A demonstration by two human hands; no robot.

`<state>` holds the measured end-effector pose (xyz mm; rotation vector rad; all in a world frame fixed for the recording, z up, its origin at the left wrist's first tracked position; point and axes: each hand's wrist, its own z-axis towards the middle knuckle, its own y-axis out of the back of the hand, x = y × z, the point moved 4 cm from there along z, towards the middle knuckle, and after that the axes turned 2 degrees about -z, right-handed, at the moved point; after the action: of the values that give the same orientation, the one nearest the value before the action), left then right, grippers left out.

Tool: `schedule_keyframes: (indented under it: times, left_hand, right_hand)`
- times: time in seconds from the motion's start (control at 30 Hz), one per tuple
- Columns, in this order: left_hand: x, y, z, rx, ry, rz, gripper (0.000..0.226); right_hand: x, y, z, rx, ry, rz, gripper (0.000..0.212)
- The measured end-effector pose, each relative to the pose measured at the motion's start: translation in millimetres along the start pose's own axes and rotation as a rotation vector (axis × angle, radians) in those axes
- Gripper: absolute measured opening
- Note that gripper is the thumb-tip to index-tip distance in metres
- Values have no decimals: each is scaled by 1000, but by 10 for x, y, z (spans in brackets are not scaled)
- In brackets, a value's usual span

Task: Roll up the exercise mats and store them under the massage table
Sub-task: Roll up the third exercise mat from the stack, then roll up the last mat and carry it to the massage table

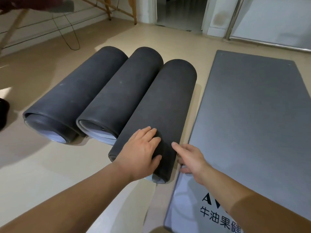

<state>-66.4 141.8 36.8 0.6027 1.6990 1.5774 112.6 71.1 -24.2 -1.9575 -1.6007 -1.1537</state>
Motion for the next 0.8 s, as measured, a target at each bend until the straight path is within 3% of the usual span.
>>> schedule_keyframes:
  times: [0.2,0.27,0.33,0.4,0.53,0.57,0.63,0.73,0.8]
  left_hand:
    - [-593,-118,49,-110,-249,-69,32]
    - [-951,-381,54,70,-317,-116,39]
    - [-1250,-687,77,316,-322,-93,44]
    - [-1446,-930,98,450,-339,-22,48]
    - [-1765,-1413,-121,581,-481,144,83]
    - [-1836,-1551,-210,619,-496,203,94]
    - [-1947,-1771,-329,640,-520,310,108]
    - [-2108,-1902,-348,627,-552,416,112]
    - [-2202,-1911,-359,674,-552,451,108]
  right_hand:
    - [-123,237,-204,30,87,-160,17]
    - [-380,487,-311,41,47,-276,9]
    - [-714,775,-432,52,7,-375,13]
    - [-971,1045,-534,12,-31,-407,20]
    - [-1474,1459,-766,29,-53,-558,9]
    - [-1632,1545,-854,63,-29,-683,13]
    - [-1945,1621,-953,80,-13,-642,30]
    - [-2237,1731,-1073,57,-54,-580,42]
    - [-2365,1770,-1169,37,-12,-527,32]
